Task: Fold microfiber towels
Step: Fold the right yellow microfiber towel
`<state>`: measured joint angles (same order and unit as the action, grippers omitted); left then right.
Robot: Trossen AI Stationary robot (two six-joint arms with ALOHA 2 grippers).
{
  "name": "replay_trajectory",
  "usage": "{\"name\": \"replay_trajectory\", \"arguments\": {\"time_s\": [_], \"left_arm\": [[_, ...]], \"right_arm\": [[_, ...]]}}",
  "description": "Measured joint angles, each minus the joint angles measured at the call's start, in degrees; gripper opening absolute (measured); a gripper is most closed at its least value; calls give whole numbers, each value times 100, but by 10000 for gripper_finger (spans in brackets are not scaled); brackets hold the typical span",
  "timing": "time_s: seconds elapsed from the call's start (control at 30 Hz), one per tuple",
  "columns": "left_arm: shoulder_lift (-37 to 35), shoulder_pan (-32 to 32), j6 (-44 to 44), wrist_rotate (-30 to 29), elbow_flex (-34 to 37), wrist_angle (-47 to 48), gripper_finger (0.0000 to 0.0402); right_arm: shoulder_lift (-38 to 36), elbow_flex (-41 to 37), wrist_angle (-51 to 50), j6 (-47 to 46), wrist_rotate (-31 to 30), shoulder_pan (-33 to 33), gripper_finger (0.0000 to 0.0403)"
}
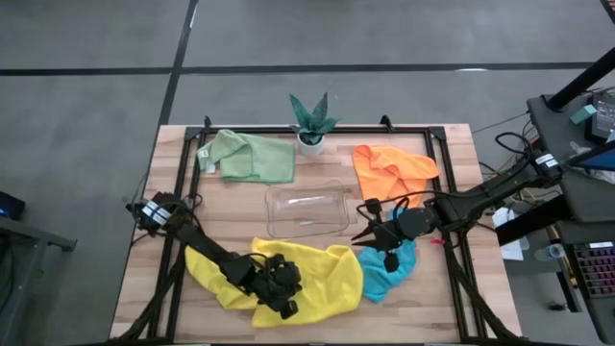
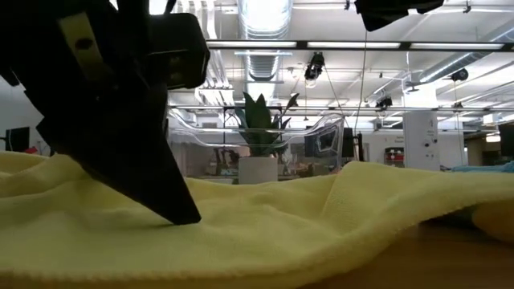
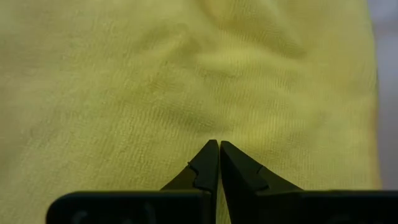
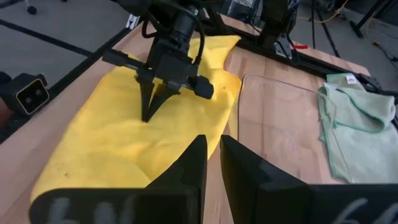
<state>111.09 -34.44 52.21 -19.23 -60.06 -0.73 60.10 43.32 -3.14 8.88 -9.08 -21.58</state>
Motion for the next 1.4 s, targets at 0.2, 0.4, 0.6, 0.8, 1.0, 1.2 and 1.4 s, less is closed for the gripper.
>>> {"name": "replay_trajectory", "arguments": {"time_s": [0.2,0.4,0.6,0.8,1.0,1.2,1.4], "left_arm": [[-46,-21,147,615,10,-18,4],[-164,-37,-49,720,11,70,4],[-456,9,-200,661,32,61,4],[-601,8,-351,381,36,30,4],[-607,-6,-629,376,47,94,4],[-686,-39,-822,365,47,357,4],[-703,-79,-1036,227,144,563,4]], "right_arm": [[0,-51,0,-32,0,0,38],[0,-51,0,16,-2,0,38],[0,-51,-3,104,-4,0,38],[0,-51,-1,43,-5,0,38],[0,-51,-4,-459,5,-14,38],[32,-277,11,-1713,394,-93,48],[429,-443,23,-2883,471,-379,111]]}}
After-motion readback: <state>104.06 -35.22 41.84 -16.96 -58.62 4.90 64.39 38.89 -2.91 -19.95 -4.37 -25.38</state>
